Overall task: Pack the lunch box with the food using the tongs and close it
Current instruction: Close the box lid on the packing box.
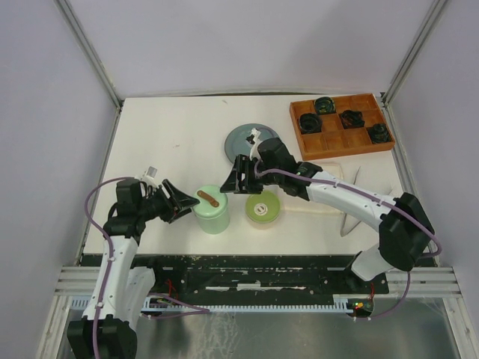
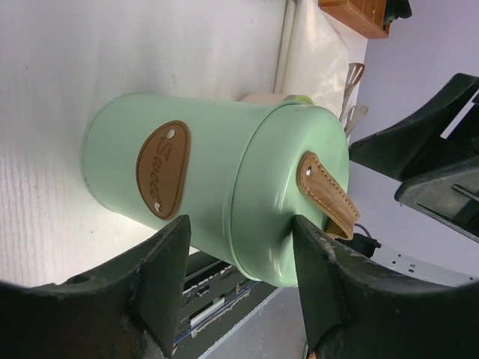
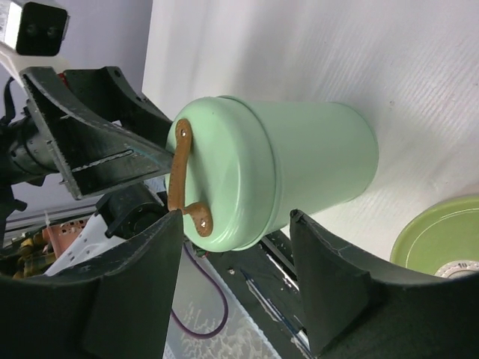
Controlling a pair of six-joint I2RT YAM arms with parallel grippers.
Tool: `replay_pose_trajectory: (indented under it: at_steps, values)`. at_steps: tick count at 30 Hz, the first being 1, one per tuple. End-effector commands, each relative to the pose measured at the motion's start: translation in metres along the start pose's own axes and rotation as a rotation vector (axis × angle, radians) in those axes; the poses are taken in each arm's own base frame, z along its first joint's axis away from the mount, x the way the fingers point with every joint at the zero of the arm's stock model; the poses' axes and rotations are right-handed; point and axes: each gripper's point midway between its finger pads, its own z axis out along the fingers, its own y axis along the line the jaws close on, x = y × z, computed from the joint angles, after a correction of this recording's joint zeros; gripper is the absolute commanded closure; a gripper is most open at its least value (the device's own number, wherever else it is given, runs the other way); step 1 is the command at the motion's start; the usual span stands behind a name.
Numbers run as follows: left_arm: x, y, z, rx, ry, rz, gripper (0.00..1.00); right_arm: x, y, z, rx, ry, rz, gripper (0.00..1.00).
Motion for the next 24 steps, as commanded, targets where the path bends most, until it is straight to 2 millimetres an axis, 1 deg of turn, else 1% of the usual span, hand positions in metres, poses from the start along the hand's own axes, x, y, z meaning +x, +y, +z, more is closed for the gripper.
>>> replay_pose_trajectory:
  at_steps: [1, 6, 8, 11, 13, 15, 18, 21, 24]
  values:
    - [0.000, -0.001, -0.002, -0.007, 0.011, 0.033, 0.35, 0.006, 0.011, -0.005, -0.044, 0.020, 0.045, 0.35]
    - [0.001, -0.003, -0.001, 0.009, 0.021, 0.038, 0.33, 0.031, 0.005, 0.010, -0.062, 0.085, 0.086, 0.36]
    - [0.002, -0.003, -0.001, 0.011, 0.023, 0.036, 0.33, 0.039, -0.008, 0.018, -0.037, 0.097, 0.108, 0.37]
    - [0.001, -0.002, -0.001, 0.010, 0.023, 0.035, 0.33, 0.045, -0.038, 0.030, 0.055, 0.075, 0.153, 0.40]
    - [0.002, -0.002, -0.001, 0.010, 0.024, 0.034, 0.33, 0.050, -0.046, 0.035, 0.066, 0.081, 0.173, 0.44]
    - [0.003, -0.001, 0.000, 0.006, 0.027, 0.024, 0.33, 0.058, -0.055, 0.037, 0.087, 0.102, 0.187, 0.48]
    - [0.007, 0.004, 0.001, 0.000, 0.029, -0.001, 0.34, 0.074, -0.078, 0.035, 0.140, 0.113, 0.191, 0.54]
    - [0.013, 0.009, 0.003, 0.002, 0.028, -0.035, 0.35, 0.086, -0.092, 0.037, 0.117, 0.106, 0.174, 0.61]
    - [0.016, 0.013, 0.004, 0.004, 0.023, -0.053, 0.33, 0.099, -0.101, 0.045, 0.069, 0.122, 0.166, 0.63]
